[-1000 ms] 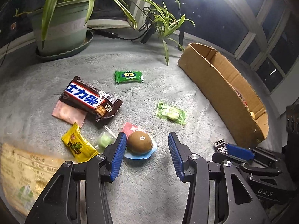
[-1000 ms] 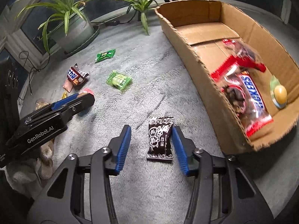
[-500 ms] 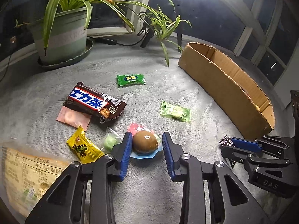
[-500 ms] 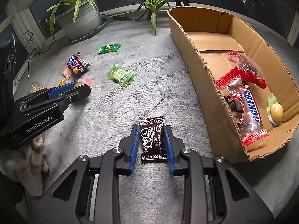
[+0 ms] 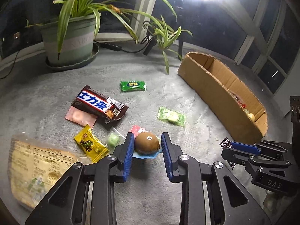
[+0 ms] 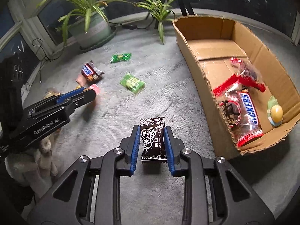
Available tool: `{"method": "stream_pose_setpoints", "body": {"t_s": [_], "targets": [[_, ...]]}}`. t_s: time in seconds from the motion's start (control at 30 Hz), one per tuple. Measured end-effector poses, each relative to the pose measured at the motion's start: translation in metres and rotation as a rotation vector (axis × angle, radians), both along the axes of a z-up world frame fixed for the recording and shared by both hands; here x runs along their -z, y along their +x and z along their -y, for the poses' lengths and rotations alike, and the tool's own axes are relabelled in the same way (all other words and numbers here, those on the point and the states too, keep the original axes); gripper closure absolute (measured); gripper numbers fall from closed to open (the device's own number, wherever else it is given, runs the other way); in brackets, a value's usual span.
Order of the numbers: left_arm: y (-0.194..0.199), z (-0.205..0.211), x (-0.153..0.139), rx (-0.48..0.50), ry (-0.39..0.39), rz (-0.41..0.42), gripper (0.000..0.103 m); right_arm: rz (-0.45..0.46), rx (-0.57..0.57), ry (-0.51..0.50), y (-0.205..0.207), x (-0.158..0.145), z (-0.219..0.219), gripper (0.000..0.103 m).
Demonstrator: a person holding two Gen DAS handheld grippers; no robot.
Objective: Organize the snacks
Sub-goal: 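Carry the black packet and brown candy ball into the box and release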
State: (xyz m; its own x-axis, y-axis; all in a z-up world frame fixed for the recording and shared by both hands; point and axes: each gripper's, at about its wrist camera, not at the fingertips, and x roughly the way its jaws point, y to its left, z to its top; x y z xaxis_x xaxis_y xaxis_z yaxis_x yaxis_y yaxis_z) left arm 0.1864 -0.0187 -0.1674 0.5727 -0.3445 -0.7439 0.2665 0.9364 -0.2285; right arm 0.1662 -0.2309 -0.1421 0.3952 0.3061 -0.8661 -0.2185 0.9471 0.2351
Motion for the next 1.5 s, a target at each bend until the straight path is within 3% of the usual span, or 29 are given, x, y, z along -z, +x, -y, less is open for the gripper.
{"method": "stream_pose_setpoints", "body": {"t_s": [0.4,0.57,1.0,1.5], "targets": [[-0.003,0.037,-0.041,0.011,-0.053,0.076,0.075,0.122,-0.001,0.044,-0.003,-0.059,0.046,0.076],[0.002,0.064,-0.049,0.021,-0.063,0.097,0.075,0.151,0.028,0.03,0.005,-0.069,0.078,0.076],[0.026,0.141,-0.06,0.048,-0.07,0.126,0.075,0.143,0.044,-0.013,0.032,-0.056,0.135,0.076],[0.049,0.189,-0.06,0.057,-0.065,0.094,0.073,0.124,0.018,-0.02,0.042,-0.043,0.15,0.076]]}}
